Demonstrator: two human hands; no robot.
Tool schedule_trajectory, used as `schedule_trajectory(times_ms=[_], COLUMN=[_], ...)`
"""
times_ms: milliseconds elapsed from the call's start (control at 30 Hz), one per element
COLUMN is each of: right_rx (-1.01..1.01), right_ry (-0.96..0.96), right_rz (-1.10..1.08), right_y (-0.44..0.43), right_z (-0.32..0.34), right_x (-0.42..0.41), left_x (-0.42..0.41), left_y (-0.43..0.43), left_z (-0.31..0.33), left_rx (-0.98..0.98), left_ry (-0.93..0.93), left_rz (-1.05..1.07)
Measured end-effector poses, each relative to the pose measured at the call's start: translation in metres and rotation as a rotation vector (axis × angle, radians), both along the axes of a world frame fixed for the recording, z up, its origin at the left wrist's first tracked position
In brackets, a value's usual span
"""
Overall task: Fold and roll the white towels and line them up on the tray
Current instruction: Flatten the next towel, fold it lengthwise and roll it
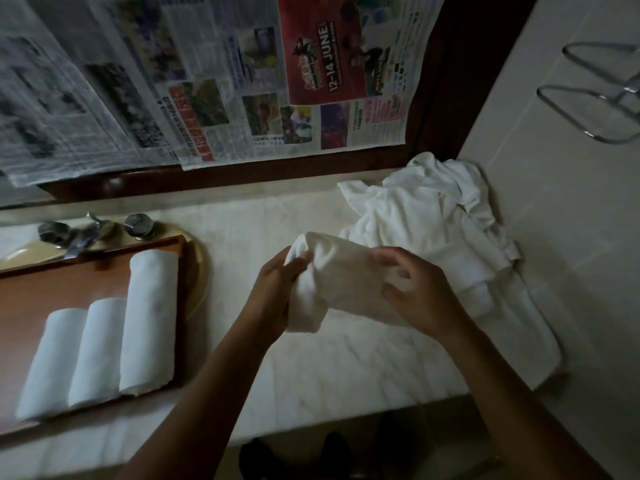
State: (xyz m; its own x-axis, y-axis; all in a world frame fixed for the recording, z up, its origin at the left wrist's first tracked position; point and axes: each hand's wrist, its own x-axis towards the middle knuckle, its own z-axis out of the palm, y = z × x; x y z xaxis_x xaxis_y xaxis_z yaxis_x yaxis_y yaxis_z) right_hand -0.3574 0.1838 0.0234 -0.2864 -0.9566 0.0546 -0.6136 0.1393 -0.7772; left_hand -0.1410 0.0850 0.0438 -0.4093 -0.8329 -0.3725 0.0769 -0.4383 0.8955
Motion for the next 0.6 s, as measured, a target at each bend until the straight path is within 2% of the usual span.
schedule_trajectory(times_ms=[100, 133, 200, 267, 367, 433, 533, 600], right_rx=[0.410, 0.491, 0.503, 0.436, 0.356, 0.310, 0.255, 0.289], right_ry=[0.502, 0.606, 0.672, 0.576, 0.105, -0.094, -0.190, -0.202], right_rz=[0.005, 0.015, 0.033, 0.008, -0.122, -0.167, -0.102, -0.026], right_y=[-0.007, -0.008, -0.010, -0.007, 0.004, 0.013, 0.028, 0.038], right_z=[-0.053, -0.073, -0.096, -0.102, -0.093, -0.082, -0.059, -0.039], right_x=[-0.030, -0.035, -0.036, -0.027, -0.002, 0.018, 0.056, 0.086], left_x=[0.020, 0.026, 0.039, 0.053, 0.083, 0.111, 0.156, 0.183], left_y=[0.012, 0.015, 0.022, 0.025, 0.025, 0.027, 0.031, 0.037], left_z=[0.010, 0.011, 0.015, 0.015, 0.008, -0.003, -0.029, -0.050], left_rx=[-0.022, -0.026, -0.041, -0.099, -0.172, -0.207, -0.180, -0.283], left_ry=[0.029, 0.034, 0.031, -0.010, -0.100, -0.207, -0.472, -0.773], left_rz=[-0.032, -0.045, -0.078, -0.090, -0.032, -0.061, -0.293, -0.502])
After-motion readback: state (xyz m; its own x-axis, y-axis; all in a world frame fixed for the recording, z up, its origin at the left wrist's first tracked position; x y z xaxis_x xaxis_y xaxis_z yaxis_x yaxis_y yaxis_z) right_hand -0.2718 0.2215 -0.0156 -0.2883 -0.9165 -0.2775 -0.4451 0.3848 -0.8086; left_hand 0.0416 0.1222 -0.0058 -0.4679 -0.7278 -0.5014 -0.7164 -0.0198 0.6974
